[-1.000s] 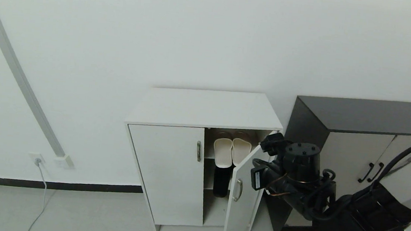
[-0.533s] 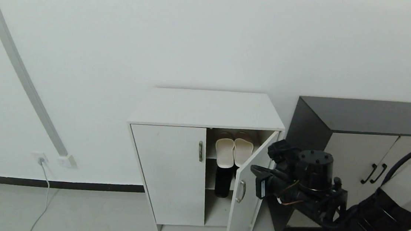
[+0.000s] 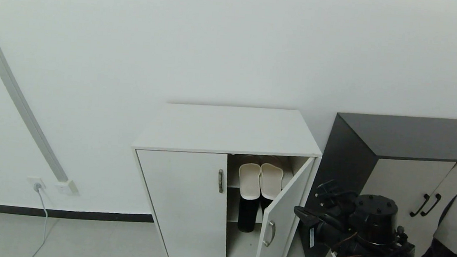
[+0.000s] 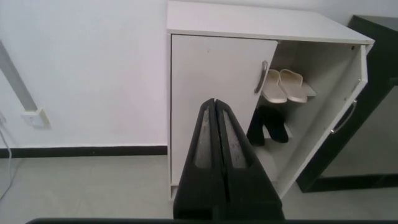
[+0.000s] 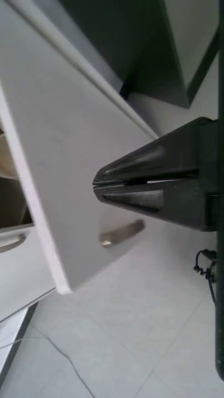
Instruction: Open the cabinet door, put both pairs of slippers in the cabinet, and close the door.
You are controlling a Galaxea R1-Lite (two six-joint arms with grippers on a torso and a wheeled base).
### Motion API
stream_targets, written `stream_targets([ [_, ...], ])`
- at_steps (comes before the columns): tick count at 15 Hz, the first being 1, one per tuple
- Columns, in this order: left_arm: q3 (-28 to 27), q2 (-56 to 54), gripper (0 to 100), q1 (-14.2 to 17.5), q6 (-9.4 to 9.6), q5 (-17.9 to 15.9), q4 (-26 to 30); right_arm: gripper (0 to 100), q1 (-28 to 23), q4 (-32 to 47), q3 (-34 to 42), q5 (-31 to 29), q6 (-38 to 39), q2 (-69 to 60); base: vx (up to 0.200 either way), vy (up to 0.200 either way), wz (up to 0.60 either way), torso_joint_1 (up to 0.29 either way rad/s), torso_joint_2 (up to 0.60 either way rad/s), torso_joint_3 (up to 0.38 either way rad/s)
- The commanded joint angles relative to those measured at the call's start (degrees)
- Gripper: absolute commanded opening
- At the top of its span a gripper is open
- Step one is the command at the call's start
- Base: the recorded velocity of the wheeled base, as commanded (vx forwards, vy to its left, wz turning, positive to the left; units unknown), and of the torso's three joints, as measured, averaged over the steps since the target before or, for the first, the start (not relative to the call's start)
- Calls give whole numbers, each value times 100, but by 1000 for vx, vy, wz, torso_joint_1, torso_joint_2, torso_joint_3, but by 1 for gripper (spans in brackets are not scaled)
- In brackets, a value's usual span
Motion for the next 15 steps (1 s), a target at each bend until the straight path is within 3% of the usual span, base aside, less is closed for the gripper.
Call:
stream_targets([
  [1, 2, 7, 0, -4, -6, 0, 1, 0, 1, -6, 71, -1, -1, 44, 0, 0, 0, 0, 0, 0],
  [6, 2, 7, 0, -4, -32, 9, 1, 0, -16, -50, -157, 25, -1, 334, 0, 0, 0, 0, 0, 0],
  [15, 2, 7, 0, -4, -23, 9, 1, 0, -236, 143, -1651, 25, -1, 1300, 0, 0, 0, 0, 0, 0],
])
